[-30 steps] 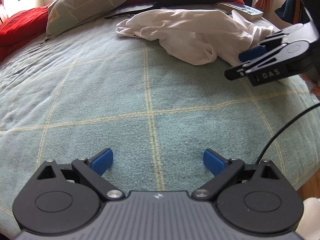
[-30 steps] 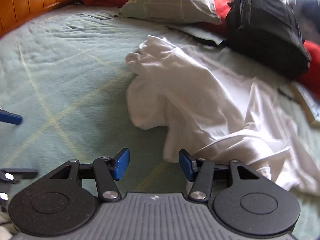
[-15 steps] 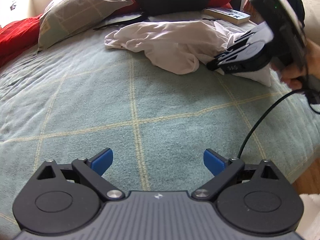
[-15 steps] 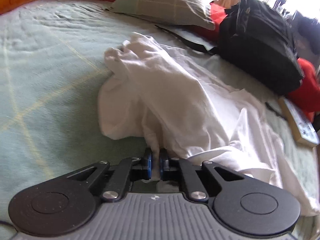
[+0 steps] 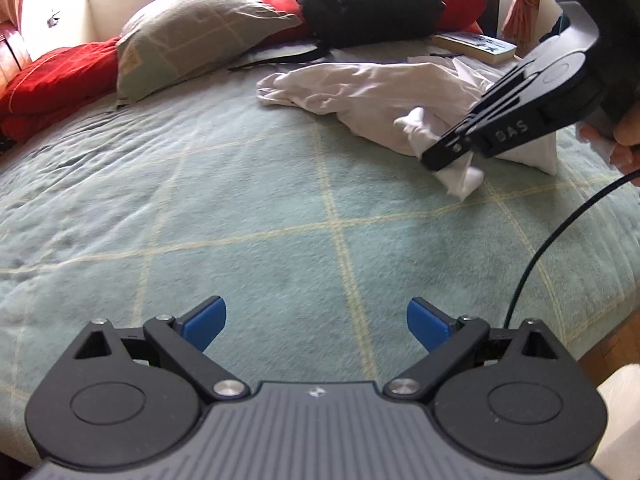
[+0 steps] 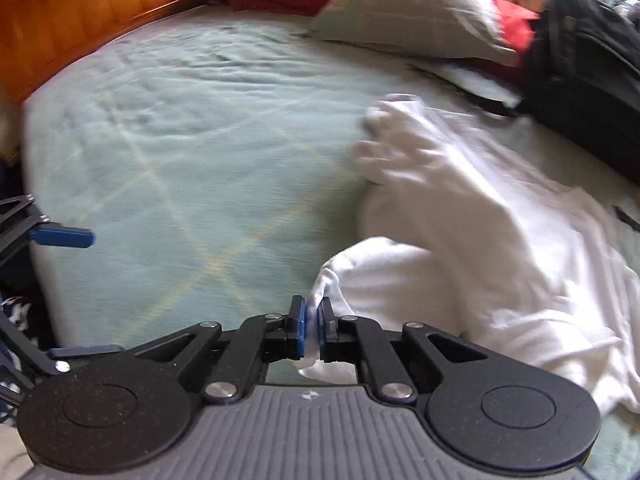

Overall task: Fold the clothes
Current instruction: 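Pull the gripped T-shirt edge across the bed with the right tool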

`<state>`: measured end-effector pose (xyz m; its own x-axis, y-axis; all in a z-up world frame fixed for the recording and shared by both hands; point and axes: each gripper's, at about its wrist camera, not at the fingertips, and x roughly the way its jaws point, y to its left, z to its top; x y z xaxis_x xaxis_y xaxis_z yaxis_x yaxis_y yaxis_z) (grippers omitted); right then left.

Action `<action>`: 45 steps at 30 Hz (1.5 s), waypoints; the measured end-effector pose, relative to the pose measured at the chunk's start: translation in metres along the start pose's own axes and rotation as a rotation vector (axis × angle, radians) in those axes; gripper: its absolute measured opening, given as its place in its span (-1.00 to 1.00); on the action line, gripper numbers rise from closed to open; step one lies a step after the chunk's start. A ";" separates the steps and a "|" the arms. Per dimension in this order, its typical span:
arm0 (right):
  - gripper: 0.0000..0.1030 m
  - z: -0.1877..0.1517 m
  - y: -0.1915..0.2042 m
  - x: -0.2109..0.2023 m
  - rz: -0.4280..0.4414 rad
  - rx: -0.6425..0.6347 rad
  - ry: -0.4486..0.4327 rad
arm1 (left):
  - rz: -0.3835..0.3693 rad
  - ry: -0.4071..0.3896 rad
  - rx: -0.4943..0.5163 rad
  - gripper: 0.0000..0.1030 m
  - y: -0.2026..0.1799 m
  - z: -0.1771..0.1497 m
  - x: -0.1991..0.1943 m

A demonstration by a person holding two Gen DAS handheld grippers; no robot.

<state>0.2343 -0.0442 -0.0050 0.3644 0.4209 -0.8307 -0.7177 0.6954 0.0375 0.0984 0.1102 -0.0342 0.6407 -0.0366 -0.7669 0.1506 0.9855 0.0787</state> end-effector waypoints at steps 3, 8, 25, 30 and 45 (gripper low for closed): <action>-0.83 0.010 0.025 0.005 0.054 -0.036 0.011 | 0.025 -0.005 -0.011 0.88 0.010 -0.008 -0.010; -0.82 0.033 0.068 0.021 0.117 -0.097 0.025 | 0.053 -0.008 -0.035 0.88 0.027 -0.022 -0.023; -0.82 0.114 0.168 0.092 0.298 -0.144 0.043 | 0.115 0.010 -0.095 0.88 0.070 -0.041 -0.039; -0.82 0.143 0.183 0.102 0.362 -0.126 0.013 | 0.138 0.012 -0.116 0.88 0.080 -0.040 -0.041; -0.42 0.150 0.154 0.096 0.410 -0.088 0.006 | 0.151 0.023 -0.150 0.88 0.096 -0.032 -0.039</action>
<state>0.2477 0.1898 0.0045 0.0341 0.6490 -0.7600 -0.8508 0.4179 0.3187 0.0636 0.2112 -0.0173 0.6295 0.1151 -0.7684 -0.0608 0.9932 0.0990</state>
